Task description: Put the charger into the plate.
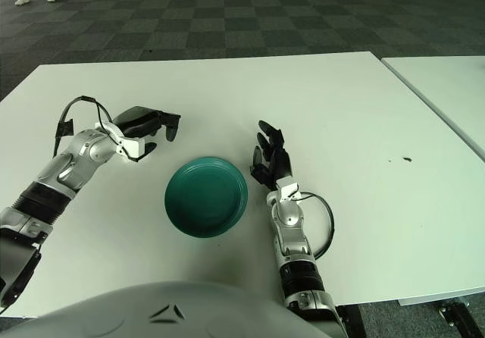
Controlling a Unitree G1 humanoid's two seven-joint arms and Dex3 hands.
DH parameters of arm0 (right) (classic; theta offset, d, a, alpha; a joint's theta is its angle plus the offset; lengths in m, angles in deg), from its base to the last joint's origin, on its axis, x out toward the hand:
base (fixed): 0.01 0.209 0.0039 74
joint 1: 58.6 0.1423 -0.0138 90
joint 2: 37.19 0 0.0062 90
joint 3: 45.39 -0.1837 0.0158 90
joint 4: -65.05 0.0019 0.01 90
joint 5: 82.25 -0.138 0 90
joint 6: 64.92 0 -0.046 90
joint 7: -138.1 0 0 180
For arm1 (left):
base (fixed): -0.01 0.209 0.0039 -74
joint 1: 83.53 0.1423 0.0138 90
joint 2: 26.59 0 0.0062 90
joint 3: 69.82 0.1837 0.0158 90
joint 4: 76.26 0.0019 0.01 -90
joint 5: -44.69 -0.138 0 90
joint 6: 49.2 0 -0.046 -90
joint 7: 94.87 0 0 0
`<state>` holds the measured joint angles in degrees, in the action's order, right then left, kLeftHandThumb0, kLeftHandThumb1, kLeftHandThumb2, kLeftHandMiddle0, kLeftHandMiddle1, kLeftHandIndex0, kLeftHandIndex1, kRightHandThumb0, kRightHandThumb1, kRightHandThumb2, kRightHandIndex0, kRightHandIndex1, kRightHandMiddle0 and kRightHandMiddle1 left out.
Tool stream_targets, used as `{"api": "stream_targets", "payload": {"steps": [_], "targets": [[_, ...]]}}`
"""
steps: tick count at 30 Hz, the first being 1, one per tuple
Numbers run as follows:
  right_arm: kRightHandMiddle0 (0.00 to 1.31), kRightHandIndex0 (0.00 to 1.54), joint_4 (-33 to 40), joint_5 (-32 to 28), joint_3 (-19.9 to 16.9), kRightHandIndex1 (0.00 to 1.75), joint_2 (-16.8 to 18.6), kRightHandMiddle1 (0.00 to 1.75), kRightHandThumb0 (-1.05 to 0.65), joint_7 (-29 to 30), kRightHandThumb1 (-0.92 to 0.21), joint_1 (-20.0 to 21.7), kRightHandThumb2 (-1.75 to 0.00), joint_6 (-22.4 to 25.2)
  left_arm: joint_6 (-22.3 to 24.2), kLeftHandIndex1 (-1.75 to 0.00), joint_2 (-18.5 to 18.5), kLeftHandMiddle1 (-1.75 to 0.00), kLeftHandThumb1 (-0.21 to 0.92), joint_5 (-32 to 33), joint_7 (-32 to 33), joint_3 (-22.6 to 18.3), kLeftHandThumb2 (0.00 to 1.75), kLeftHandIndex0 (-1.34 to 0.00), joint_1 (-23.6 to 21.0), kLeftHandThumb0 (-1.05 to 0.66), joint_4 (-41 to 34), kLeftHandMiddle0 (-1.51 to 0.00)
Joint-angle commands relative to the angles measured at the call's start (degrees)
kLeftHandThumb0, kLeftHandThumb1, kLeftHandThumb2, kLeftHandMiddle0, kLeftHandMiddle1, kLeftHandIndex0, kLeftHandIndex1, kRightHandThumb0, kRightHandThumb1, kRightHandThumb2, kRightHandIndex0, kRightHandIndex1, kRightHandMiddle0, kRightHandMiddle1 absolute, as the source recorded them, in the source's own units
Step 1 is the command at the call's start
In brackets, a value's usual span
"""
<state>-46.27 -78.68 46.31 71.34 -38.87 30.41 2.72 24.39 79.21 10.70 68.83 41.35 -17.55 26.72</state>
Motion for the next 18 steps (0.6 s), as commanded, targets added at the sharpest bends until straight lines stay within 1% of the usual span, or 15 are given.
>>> {"api": "stream_targets", "payload": {"steps": [1,18], "targets": [[0.00,0.30,-8.75,-0.19,0.59,0.00,1.40,0.66,-0.68,0.07,-0.92,-6.54,-0.88,6.00,0.80,-1.63,1.09,-1.75,0.18,0.25,-1.00,-1.30,1.44,-0.63,0.80,0.00,-1.28,-0.62],[0.00,0.31,-8.90,-0.26,0.62,0.01,1.42,0.66,-0.68,-0.03,-0.92,-6.54,-0.88,5.81,2.16,-1.63,1.26,-1.75,0.18,-0.63,-1.85,-2.18,1.44,-0.64,1.31,0.00,-4.68,-0.61]]}}
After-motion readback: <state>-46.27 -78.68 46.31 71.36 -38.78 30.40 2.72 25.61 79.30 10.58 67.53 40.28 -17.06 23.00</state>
